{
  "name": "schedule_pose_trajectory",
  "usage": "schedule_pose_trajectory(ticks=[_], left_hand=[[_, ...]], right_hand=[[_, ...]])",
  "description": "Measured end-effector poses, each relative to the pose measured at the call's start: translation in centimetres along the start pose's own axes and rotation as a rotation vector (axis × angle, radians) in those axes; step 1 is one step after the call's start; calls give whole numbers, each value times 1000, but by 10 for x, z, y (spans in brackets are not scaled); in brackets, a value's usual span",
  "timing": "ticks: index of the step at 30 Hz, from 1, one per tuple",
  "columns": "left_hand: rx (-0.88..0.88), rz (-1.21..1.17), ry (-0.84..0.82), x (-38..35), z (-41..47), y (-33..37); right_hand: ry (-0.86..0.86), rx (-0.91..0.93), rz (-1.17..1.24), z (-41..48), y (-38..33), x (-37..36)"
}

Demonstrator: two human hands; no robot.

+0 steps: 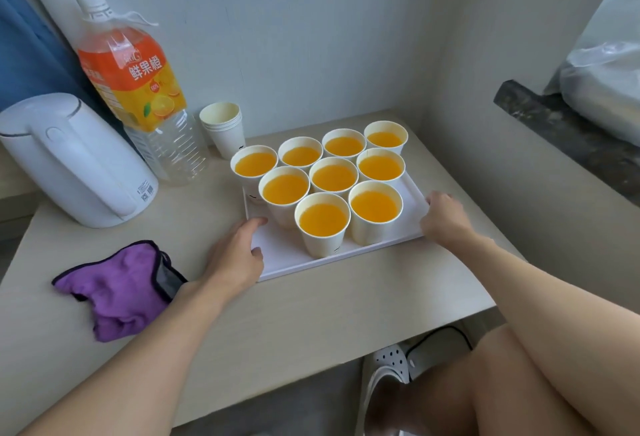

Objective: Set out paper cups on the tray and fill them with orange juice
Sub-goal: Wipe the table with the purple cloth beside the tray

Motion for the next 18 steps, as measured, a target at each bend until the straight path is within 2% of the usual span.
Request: schedule_pose_trajectory(ticks=[6,10,12,15,18], left_hand=[[-27,50,-29,4,10,5],[-80,43,-322,10,10,10],[-94,129,-408,7,5,15],[-60,248,-325,-2,5,15],[-43,219,-239,0,6,16]], right_hand=[[6,-4,1,-3,7,7],[-44,45,21,-12,7,11],[-114,89,47,-19,6,12],[-231,132,67,-27,8,14],[-287,160,48,-29,11,15]])
Point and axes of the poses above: each hand's wrist, its own z-axis towards the middle knuckle, its own x-axis out of the back of the hand, y = z × x, the point moved 3 cm from there along z, towards the middle knuckle, and after that the axes turned 8 degrees about z, right-handed, at the moved point
